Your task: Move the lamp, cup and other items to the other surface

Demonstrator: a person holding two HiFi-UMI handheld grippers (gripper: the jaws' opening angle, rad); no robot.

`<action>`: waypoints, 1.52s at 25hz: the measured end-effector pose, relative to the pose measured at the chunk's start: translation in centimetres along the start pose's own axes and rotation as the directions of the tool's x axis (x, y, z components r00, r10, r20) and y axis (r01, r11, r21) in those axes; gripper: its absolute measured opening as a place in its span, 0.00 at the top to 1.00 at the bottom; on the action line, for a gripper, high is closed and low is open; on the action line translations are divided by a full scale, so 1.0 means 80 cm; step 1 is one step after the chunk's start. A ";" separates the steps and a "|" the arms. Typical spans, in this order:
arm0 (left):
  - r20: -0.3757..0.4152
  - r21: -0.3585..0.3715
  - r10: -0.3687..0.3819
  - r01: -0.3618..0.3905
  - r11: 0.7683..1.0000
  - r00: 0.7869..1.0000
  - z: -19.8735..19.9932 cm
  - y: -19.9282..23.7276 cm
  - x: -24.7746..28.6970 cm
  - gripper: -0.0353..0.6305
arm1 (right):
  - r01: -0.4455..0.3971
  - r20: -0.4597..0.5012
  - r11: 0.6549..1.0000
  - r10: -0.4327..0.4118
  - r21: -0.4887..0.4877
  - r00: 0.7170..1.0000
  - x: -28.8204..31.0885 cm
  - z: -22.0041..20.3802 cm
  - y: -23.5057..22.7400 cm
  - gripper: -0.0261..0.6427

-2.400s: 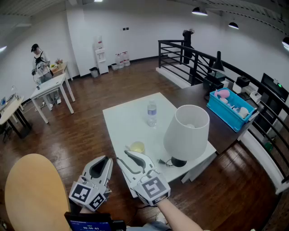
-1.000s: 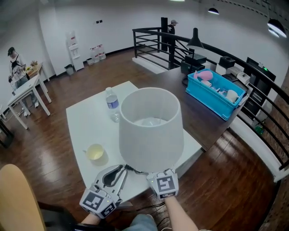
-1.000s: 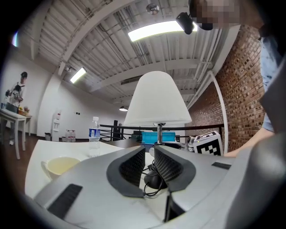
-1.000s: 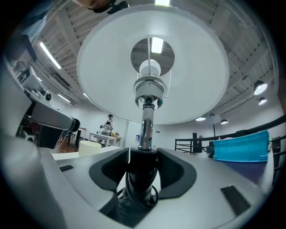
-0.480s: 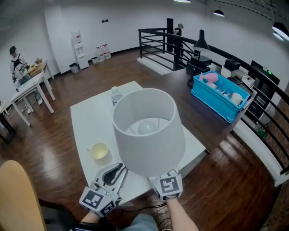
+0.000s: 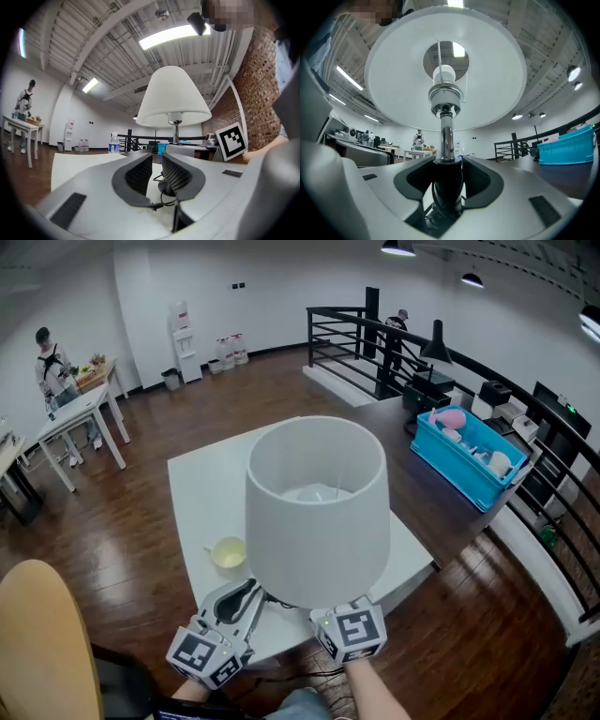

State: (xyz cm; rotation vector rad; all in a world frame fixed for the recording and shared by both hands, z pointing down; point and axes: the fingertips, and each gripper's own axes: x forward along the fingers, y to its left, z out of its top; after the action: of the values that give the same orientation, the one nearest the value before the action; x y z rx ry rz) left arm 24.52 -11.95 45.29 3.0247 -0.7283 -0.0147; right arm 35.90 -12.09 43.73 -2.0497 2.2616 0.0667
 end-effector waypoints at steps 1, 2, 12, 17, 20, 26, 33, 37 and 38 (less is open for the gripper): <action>0.004 0.001 0.013 -0.013 1.000 1.000 0.009 0.005 -0.007 0.83 | -0.009 0.006 1.000 0.009 0.002 1.000 0.003 0.010 0.008 0.70; 0.007 0.003 0.028 -0.028 1.000 1.000 0.019 0.010 -0.015 0.83 | -0.017 0.013 1.000 0.016 0.003 1.000 0.006 0.021 0.016 0.70; 0.087 0.018 0.284 -0.286 0.958 0.955 0.109 0.101 -0.129 0.83 | -0.293 0.066 0.955 0.291 0.035 0.955 0.066 0.122 0.171 0.70; 0.121 0.017 0.488 -0.493 0.870 0.865 0.124 0.144 -0.226 0.83 | -0.505 0.075 0.863 0.502 0.026 0.862 0.099 0.130 0.290 0.70; 0.122 0.024 0.625 -0.631 0.775 0.771 0.130 0.151 -0.316 0.83 | -0.646 0.057 0.762 0.644 0.043 0.763 0.089 0.128 0.385 0.70; 0.114 0.025 0.836 -0.842 0.538 0.537 0.126 0.181 -0.526 0.83 | -0.832 0.077 0.548 0.829 0.082 0.554 0.083 0.099 0.608 0.70; 0.107 0.040 0.935 -0.941 0.336 0.338 0.108 0.230 -0.711 0.83 | -0.910 0.112 0.393 0.906 0.131 0.407 0.085 0.060 0.815 0.70; 0.095 0.053 0.958 -0.962 0.268 0.272 0.095 0.262 -0.790 0.83 | -0.921 0.140 0.361 0.914 0.150 0.381 0.092 0.038 0.905 0.70; 0.089 0.056 0.961 -0.965 0.257 0.262 0.091 0.270 -0.806 0.83 | -0.924 0.142 0.352 0.917 0.151 0.372 0.094 0.032 0.926 0.70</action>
State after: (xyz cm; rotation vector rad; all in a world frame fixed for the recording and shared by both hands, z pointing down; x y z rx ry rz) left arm -42.85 -2.04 38.82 2.0247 -2.4988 -0.0026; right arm -38.43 -11.96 38.48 -0.3889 2.9035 -0.0657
